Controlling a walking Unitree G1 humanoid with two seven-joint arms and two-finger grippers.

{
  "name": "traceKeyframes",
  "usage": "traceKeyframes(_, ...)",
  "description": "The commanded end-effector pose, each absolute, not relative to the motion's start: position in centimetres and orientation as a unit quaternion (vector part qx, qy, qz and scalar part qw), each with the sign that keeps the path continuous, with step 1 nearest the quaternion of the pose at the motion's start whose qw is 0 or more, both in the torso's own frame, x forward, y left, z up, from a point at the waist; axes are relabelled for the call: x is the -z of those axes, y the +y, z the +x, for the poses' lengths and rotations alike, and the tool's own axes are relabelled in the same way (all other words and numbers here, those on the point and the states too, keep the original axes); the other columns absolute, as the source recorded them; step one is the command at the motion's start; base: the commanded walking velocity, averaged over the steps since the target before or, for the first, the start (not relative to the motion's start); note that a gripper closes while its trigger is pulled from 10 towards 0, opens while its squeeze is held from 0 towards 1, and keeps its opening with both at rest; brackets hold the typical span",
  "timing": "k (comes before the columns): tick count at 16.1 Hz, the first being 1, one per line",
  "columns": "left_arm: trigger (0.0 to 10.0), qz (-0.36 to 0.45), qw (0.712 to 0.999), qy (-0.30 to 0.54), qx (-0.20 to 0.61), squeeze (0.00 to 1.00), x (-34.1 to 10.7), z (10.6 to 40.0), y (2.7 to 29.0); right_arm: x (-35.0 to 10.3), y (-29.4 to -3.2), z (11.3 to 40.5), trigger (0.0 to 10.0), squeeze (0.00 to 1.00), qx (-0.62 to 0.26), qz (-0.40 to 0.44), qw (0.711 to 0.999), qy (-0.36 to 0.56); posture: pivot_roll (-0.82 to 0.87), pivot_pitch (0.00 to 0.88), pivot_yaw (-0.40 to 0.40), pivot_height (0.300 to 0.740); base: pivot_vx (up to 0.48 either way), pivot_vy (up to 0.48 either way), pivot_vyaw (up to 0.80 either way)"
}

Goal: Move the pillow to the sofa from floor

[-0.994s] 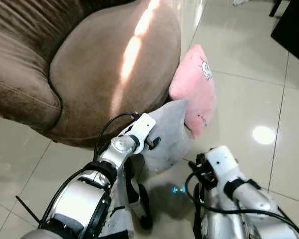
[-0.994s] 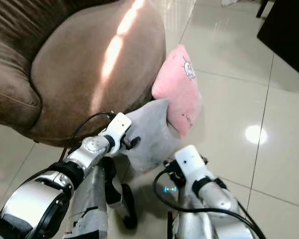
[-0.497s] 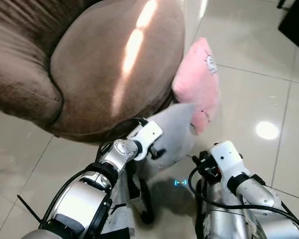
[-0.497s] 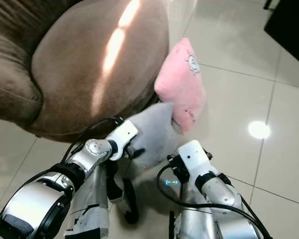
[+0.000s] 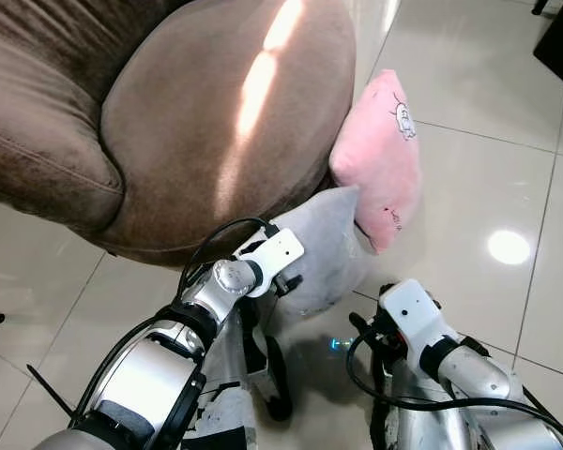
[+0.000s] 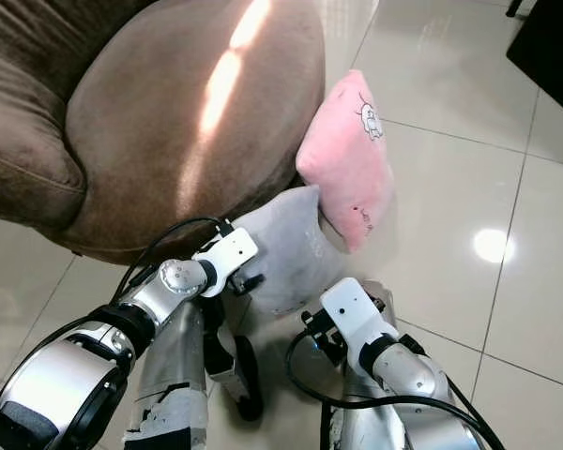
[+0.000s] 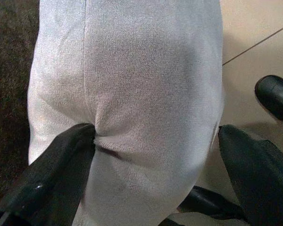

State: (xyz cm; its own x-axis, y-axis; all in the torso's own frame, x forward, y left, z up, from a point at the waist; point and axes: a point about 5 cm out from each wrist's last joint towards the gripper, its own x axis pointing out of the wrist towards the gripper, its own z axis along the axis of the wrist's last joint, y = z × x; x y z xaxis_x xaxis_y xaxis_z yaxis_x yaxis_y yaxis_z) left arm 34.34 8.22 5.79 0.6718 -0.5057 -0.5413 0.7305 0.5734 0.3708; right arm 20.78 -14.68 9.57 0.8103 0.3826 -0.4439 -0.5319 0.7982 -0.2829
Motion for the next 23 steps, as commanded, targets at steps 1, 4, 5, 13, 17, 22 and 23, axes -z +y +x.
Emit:
traceKeyframes(1, 9.0, 0.303, 0.856, 0.215, 0.360, 0.00, -4.42, 33.48, 8.84, -8.88, -14.05, 20.07, 10.0, 0.00, -0.259, -0.192, 0.925, 0.199, -0.10, 0.354, 0.232, 0.543, 0.000, 0.000, 0.00)
traceKeyframes(4, 0.0, 0.297, 0.859, 0.213, 0.358, 0.00, -4.33, 33.38, 8.62, -8.64, -13.84, 19.86, 10.0, 0.00, -0.267, -0.196, 0.921, 0.203, -0.09, 0.351, 0.235, 0.543, 0.000, 0.000, 0.00)
traceKeyframes(5, 0.0, 0.295, 0.861, 0.212, 0.356, 0.00, -4.32, 33.37, 8.56, -8.61, -13.86, 19.90, 10.0, 0.00, -0.267, -0.197, 0.921, 0.203, -0.09, 0.351, 0.235, 0.543, 0.000, 0.000, 0.00)
traceKeyframes(13, 0.0, 0.280, 0.864, 0.214, 0.360, 0.00, -4.20, 33.21, 8.40, -8.29, -13.57, 19.77, 10.0, 0.00, -0.267, -0.197, 0.921, 0.207, -0.09, 0.354, 0.246, 0.543, 0.000, 0.000, 0.00)
traceKeyframes(17, 0.0, 0.276, 0.864, 0.214, 0.361, 0.00, -4.20, 33.19, 8.35, -8.24, -13.55, 19.73, 10.0, 0.00, -0.267, -0.197, 0.920, 0.207, -0.09, 0.355, 0.248, 0.543, 0.000, 0.000, 0.00)
traceKeyframes(22, 0.0, 0.267, 0.864, 0.214, 0.369, 0.00, -4.21, 33.11, 8.13, -8.23, -13.58, 19.70, 10.0, 0.00, -0.267, -0.197, 0.921, 0.206, -0.09, 0.350, 0.249, 0.543, 0.000, 0.000, 0.00)
traceKeyframes(23, 0.0, 0.264, 0.864, 0.213, 0.373, 0.00, -4.21, 33.08, 8.05, -8.23, -13.56, 19.71, 10.0, 0.00, -0.267, -0.197, 0.921, 0.206, -0.09, 0.350, 0.249, 0.543, 0.000, 0.000, 0.00)
